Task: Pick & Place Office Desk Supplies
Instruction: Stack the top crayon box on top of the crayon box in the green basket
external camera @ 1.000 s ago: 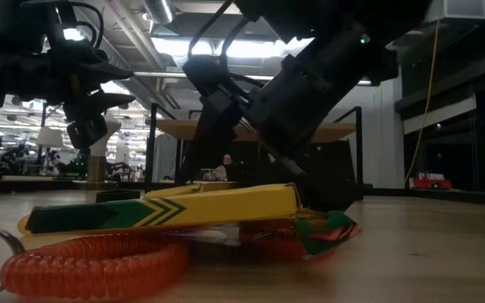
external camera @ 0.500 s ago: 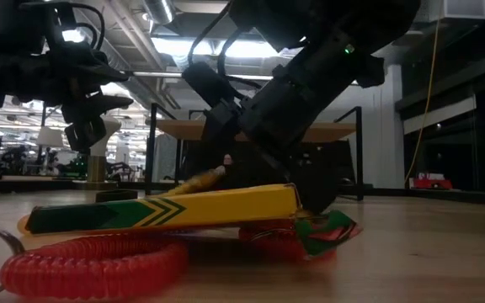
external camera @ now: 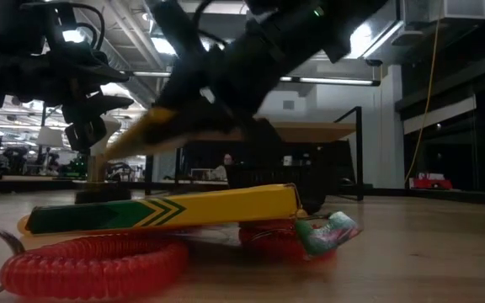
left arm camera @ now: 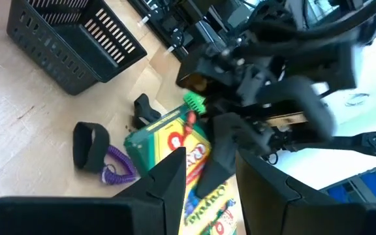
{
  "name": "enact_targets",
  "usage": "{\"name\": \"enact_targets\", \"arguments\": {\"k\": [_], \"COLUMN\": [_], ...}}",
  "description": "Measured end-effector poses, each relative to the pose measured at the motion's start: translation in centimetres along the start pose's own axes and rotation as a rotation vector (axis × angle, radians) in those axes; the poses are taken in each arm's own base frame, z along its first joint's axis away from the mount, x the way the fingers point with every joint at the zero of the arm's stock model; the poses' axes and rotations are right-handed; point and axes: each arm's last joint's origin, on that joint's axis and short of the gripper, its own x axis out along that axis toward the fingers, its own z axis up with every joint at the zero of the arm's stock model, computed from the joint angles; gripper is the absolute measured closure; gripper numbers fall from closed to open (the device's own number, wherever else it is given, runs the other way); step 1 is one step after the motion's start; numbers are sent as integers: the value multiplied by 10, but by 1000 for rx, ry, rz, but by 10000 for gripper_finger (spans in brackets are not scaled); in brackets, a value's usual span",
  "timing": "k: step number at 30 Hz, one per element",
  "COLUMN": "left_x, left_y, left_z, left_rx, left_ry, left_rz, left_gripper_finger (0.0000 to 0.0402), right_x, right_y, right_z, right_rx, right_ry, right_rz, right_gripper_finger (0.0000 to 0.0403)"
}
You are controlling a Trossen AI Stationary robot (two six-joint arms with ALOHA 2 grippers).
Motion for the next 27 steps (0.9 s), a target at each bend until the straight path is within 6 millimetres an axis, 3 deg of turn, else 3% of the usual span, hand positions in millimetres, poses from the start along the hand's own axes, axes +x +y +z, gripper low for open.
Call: {"name": "enact_targets", "arguments": {"k": [6, 12, 20, 27], "left_x": [0, 0, 0, 0], "left_y": [0, -1, -1, -1], "left_z": [0, 1, 1, 1], "left_rx": [1, 2, 3, 21], "left_ry": [-4, -13, -16, -16], "left_rz": [-4, -4, -7, -8], "left_gripper_finger": [272, 272, 272, 272], "right_x": [-15, -54, -145, -237], "right_y": [25, 47, 75, 99], "right_z": [8, 9, -8, -18], "right_rx": [-86, -185, -268, -242], "right_ry": [-6, -14, -48, -291], "right_rz": [57, 38, 39, 256], "right_gripper_finger": [372, 372, 372, 372]}}
